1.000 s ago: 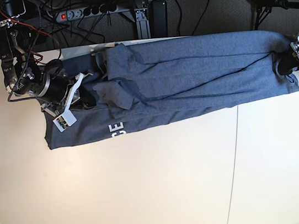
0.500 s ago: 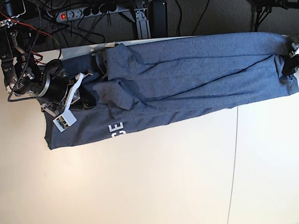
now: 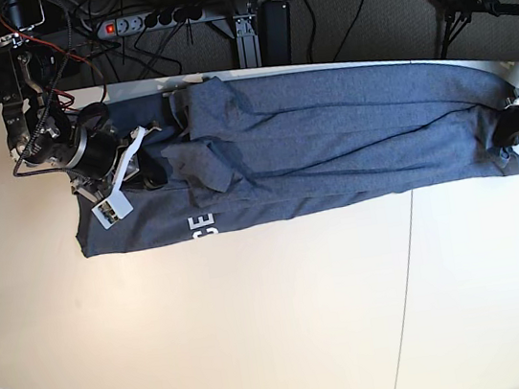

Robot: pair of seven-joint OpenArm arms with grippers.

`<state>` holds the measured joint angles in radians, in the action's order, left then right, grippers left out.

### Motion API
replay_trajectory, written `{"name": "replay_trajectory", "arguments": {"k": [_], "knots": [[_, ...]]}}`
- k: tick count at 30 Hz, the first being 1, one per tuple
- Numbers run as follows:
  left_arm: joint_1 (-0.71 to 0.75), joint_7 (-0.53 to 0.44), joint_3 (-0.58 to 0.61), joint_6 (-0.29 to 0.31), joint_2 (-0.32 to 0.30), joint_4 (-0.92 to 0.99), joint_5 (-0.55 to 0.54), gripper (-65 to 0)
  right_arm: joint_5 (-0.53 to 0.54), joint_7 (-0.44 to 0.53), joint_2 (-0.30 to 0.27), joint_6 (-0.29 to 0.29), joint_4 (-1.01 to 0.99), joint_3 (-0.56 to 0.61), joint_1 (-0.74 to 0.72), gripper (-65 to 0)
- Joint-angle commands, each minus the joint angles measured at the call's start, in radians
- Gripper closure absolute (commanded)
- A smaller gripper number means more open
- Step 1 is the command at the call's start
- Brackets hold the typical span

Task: Fold the T-shirt properly
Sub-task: 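Lift the shirt end with the left gripper and fold it toward the right gripper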

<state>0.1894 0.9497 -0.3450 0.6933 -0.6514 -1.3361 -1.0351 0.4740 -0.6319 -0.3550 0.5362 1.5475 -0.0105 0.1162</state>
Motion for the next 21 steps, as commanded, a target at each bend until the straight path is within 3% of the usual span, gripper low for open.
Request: {"name": "replay_trajectory", "arguments": {"k": [1, 10, 18, 21], "knots": [[-0.003, -0.010, -0.009, 0.005, -0.024, -0.053, -0.022, 0.0, 0.004, 0.023, -0.015, 0.021, 0.016, -0.004, -0.013, 0.0], [0.010, 0.040, -0.008, 0.005, 0.022, -0.230, -0.014, 0.0, 0.005, 0.034, -0.013, 0.021, 0.016, -0.004, -0.024, 0.0], [0.138, 0.016, -0.008, 0.004, 0.121, -0.492, 0.124, 0.0, 0.005, 0.037, -0.013, 0.021, 0.016, -0.004, -0.027, 0.0], [0.168, 0.001, -0.008, -0.035, 0.164, -0.599, 0.186, 0.0, 0.005, 0.037, -0.013, 0.021, 0.016, -0.004, -0.027, 0.0]]}}
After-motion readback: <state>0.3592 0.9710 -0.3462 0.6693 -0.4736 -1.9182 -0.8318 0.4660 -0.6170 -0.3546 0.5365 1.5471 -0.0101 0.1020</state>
